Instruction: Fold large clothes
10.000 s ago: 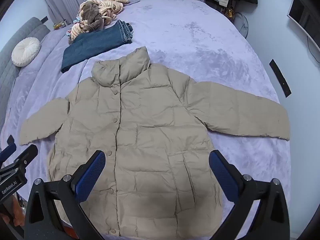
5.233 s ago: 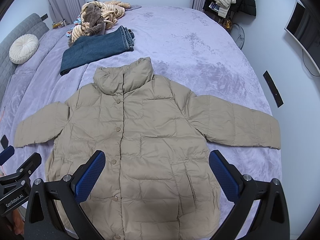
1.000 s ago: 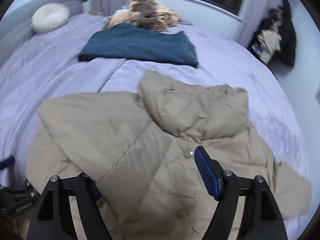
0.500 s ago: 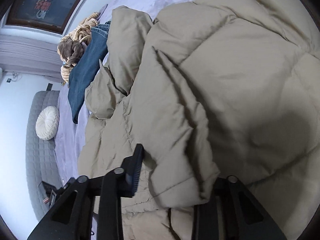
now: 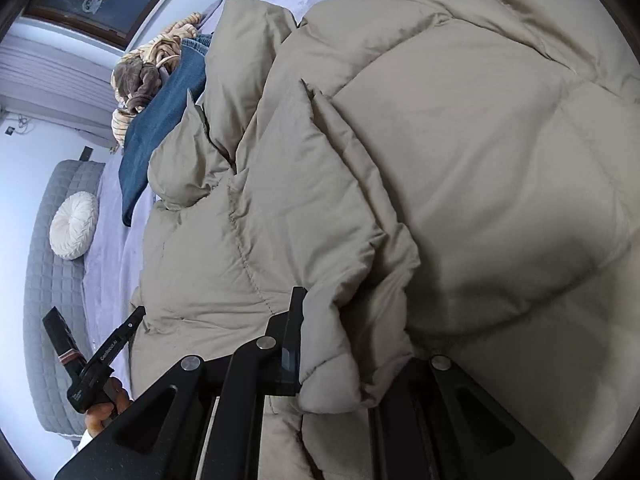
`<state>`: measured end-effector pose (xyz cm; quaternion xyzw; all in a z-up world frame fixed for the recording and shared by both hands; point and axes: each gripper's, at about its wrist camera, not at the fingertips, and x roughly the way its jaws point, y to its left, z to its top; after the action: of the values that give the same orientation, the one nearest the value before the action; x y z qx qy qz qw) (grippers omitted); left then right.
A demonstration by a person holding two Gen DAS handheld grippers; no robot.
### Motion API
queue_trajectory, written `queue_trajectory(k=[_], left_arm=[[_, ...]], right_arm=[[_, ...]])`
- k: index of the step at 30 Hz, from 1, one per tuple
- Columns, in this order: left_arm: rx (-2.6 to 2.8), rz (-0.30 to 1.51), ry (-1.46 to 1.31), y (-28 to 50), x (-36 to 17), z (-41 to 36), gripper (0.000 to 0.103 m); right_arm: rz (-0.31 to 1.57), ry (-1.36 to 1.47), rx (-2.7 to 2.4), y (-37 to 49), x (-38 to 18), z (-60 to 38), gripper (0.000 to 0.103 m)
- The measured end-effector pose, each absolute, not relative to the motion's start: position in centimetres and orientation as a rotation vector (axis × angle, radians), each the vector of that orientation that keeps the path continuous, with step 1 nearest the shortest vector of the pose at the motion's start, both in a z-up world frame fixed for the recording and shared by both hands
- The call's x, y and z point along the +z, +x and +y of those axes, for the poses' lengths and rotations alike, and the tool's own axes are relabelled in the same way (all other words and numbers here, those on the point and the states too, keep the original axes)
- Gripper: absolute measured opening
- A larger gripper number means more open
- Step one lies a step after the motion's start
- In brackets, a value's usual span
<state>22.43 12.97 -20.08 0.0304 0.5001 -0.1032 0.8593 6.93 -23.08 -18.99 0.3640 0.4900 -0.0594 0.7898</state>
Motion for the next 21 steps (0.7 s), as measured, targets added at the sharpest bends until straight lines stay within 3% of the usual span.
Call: queue_trajectory(k=[2,3,5,7,10,12,19,21], left_arm=[[-0.160,1.030,0.089,22.0,-19.2,13.4,0.042],[-0.113,1.011,0.106,21.5,-18.6,13.9,0.061],[-0.074,0.970,0.092,20.8,-17.1,15.2,0.063],[-0.091,0.965,0.051,20.1,-15.7,16.3,0.063],[-0.147,0.965,0.026,18.4,-14.2,16.7,0.063],[-0.195,0.986,0.022,17.0,-14.2,15.9,0.063],[-0.174,1.100,0.073,14.7,-19.7,12.8,0.063],[-0.166,1.112,0.058,15.0,-20.4,12.8,0.070]], right_arm=[[1.054,0.746,-0.138,7.4,-18.2,-23.6,0.017],[1.057,0.726,-0.154,7.3,-17.7,-24.0,0.026],[1.049,0.682,-0.209,6.5,-16.5,-25.0,0.037],[1.037,0.646,-0.261,5.3,-15.2,-25.8,0.040],[0.981,0.596,-0.298,3.6,-13.1,-26.5,0.039],[0.939,0.571,-0.265,2.9,-11.7,-26.3,0.019],[1.067,0.463,-0.115,4.5,-14.3,-22.6,0.016],[1.128,0.462,-0.127,4.7,-16.3,-22.8,0.010]])
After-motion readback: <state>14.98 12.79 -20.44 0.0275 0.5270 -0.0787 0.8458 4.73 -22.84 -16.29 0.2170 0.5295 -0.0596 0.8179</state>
